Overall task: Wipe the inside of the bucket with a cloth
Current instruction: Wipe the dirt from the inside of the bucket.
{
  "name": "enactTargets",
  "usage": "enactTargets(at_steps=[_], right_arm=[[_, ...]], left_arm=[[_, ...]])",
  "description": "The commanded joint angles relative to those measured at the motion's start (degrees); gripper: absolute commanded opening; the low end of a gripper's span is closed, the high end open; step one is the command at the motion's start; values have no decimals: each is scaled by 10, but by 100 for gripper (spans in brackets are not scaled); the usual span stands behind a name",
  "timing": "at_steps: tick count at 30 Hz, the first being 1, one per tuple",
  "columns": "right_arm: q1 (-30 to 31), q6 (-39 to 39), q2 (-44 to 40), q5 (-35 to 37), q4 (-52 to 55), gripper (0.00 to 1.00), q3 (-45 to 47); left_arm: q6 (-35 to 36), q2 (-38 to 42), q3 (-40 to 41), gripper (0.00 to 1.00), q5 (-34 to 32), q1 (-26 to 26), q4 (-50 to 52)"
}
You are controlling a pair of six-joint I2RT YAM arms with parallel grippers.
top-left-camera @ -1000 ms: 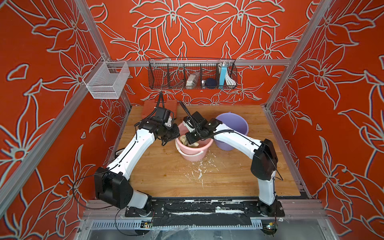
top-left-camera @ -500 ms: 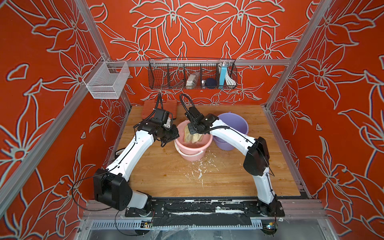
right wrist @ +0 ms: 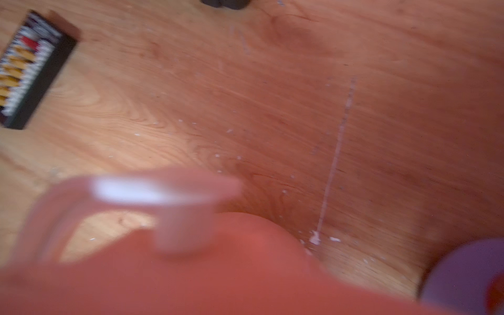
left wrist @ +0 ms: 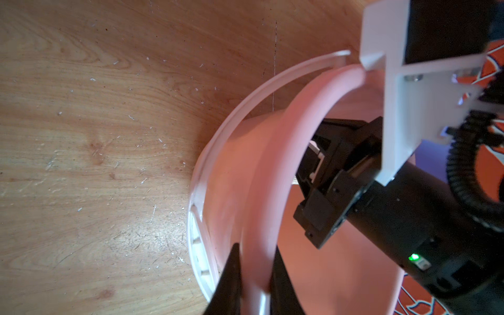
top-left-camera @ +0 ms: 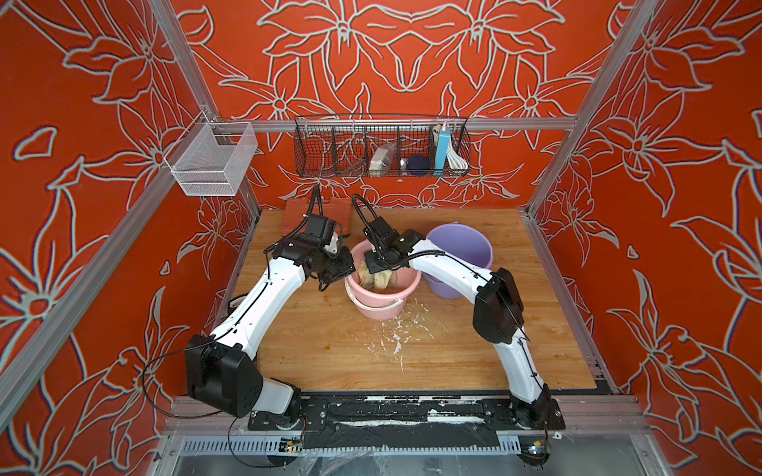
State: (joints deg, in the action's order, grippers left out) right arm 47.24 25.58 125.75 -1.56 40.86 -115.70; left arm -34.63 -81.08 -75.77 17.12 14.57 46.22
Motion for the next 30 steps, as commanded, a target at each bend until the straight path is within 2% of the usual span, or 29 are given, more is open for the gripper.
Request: enactTargets(at_steps=[1,5,12,20,24,30], right_arm=[[-1,-25,12,-104,-63,0,-18],[1,-57,1,-168,-60,0,-7],[2,-137,-61,-293,-31,0,80],[2,-218,-135,-289,61,0,155],[2,-234,-160,-240,97,0,158],[1,-221,-170,-14,140,0,117]], left_arm=[[3,-1,-10,0,51,3,-13],[6,-1,-12,0,37,3,-13],[16,-12,-23,0,-5,-4,-16],[21,-7,-37,0,-72,-7,-20],[31,-9,-39,0,-96,-7,-17],[45,-7,-36,0,-95,-7,-15]])
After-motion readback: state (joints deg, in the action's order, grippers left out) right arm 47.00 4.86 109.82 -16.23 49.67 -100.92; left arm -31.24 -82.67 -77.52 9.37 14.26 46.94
